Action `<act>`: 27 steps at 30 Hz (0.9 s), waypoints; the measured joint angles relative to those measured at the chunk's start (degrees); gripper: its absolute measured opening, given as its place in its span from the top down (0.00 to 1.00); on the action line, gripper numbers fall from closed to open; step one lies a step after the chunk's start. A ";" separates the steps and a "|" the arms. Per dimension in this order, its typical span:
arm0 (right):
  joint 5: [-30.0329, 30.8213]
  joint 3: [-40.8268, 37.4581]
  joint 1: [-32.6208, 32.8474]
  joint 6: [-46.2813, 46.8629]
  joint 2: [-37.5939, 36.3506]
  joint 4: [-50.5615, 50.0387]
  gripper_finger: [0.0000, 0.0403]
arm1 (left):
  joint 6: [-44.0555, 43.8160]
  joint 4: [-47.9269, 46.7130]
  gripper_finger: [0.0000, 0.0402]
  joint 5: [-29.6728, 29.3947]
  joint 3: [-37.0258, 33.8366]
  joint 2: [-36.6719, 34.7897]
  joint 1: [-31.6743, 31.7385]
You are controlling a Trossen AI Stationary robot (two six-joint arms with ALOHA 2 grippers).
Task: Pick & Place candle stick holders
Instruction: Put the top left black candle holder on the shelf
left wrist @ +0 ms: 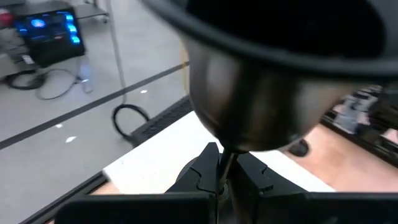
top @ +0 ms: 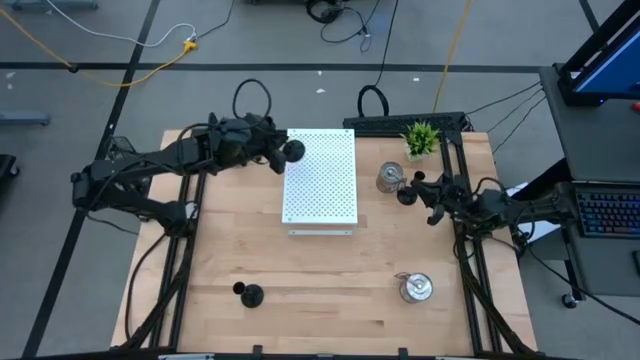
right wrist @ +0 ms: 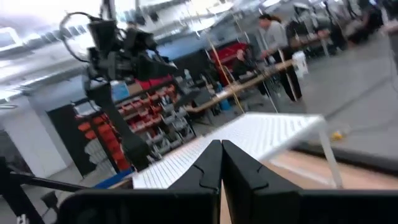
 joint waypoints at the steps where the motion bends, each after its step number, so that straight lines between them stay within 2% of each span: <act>1: -0.82 0.04 0.02 -1.68 1.54 2.73 1.00 | 0.07 0.10 0.97 0.39 1.00 0.99 -0.42; 6: -1.98 0.09 0.02 -7.76 10.99 15.95 1.00 | 0.31 0.08 0.97 2.46 4.72 5.12 -2.32; 9: -1.98 0.90 0.02 -9.53 16.61 20.08 1.00 | 0.46 -0.01 0.97 2.79 6.46 6.99 -3.50; 18: -3.31 12.23 0.00 -15.43 30.71 16.76 1.00 | 2.01 -0.01 0.97 2.96 11.18 10.35 -6.79; 24: -3.77 20.62 0.00 -17.67 37.27 9.49 1.00 | 2.82 0.32 0.97 2.73 11.82 10.22 -8.75; 27: -5.84 23.37 0.00 -19.17 39.79 8.93 1.00 | 2.94 0.23 0.97 2.66 11.82 10.33 -9.80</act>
